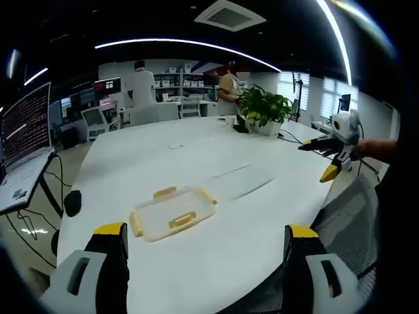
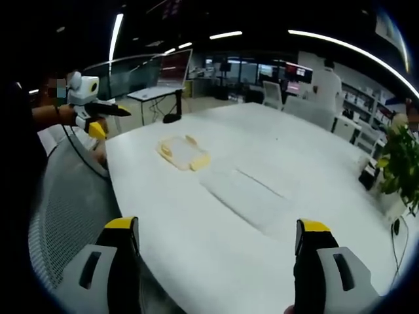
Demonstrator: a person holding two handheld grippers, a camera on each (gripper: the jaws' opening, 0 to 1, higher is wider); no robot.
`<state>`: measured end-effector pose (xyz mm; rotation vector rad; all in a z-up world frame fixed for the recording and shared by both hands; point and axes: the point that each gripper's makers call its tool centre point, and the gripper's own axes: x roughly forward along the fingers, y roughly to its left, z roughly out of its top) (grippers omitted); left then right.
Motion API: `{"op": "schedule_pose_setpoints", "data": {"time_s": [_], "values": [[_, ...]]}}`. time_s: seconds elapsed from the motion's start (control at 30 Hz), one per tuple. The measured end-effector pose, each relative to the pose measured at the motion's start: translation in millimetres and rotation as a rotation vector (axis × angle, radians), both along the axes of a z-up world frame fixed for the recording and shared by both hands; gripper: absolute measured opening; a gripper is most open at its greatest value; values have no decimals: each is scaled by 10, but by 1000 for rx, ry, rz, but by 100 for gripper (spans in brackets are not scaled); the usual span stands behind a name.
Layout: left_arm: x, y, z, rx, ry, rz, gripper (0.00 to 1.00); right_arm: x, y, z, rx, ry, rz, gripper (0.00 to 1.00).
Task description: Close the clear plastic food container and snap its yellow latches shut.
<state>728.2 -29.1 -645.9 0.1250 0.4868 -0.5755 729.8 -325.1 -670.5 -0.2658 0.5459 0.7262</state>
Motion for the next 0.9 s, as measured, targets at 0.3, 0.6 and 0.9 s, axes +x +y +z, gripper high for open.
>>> {"op": "schedule_pose_setpoints", "data": {"time_s": [0.3,0.6,0.9], "values": [[86,45,-18,9,14,-19,96,68,75,6,-10,16,54,96],[198,107,-31,22,19,-44,95,171,176,33,-30,35,129,95],[291,172,-69,41,28,-64,93,341,219,57,-55,39,181,92]]}}
